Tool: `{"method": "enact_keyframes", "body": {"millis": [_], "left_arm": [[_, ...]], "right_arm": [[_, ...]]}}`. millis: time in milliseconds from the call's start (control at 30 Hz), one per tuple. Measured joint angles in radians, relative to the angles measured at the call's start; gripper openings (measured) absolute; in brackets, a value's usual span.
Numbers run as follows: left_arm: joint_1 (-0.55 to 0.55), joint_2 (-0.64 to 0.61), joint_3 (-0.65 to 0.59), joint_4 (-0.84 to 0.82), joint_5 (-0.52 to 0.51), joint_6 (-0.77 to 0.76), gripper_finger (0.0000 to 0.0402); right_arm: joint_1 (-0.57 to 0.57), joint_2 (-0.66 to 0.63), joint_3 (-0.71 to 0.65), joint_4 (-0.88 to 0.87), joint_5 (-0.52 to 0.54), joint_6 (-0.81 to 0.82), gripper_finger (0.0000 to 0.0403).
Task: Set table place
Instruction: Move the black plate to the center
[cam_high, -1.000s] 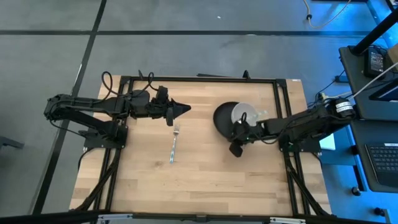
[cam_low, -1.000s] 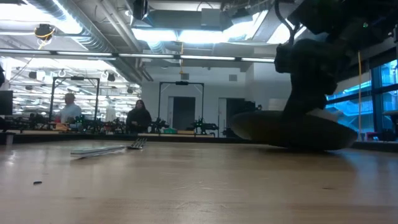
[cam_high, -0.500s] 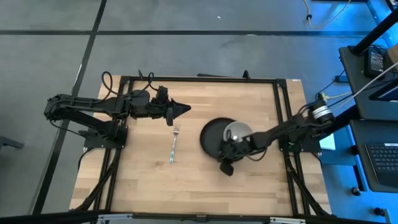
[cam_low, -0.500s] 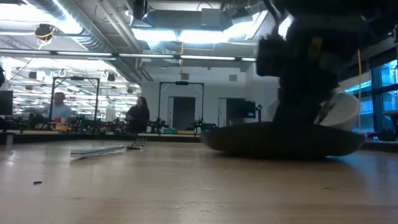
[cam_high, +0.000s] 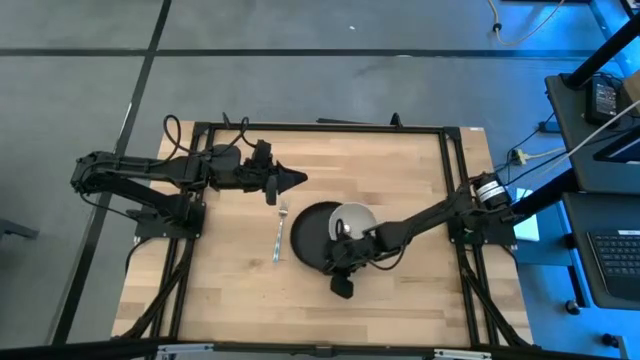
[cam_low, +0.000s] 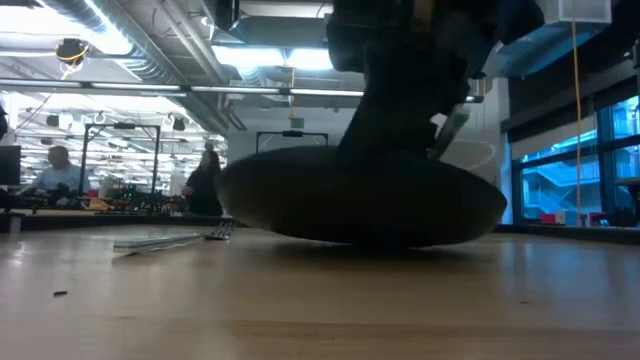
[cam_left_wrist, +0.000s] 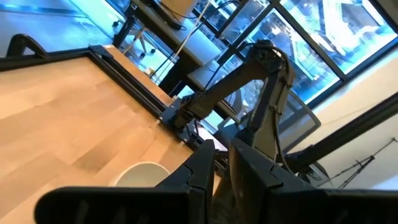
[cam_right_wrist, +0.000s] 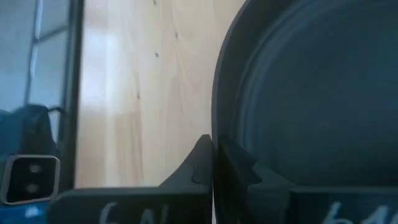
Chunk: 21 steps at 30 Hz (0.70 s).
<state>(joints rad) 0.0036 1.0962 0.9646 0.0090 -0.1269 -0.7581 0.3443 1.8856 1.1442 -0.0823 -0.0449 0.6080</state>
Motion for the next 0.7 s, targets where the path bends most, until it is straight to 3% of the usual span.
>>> {"method": "enact_keyframes", "body": {"millis": [200, 500, 700], "left_arm": [[0.0, 0.0, 0.0, 0.0, 0.014, -0.001, 0.0043], [-0.029, 0.0, 0.0, 0.0, 0.018, 0.001, 0.0043], [-0.036, 0.0, 0.0, 0.0, 0.018, 0.001, 0.0043]], "right_arm": [[0.001, 0.079, 0.06, -0.082, 0.002, -0.015, 0.0018], [-0.025, 0.099, 0.069, -0.092, -0.014, 0.045, 0.0111], [-0.027, 0.099, 0.069, -0.061, -0.015, 0.025, 0.0135]]}}
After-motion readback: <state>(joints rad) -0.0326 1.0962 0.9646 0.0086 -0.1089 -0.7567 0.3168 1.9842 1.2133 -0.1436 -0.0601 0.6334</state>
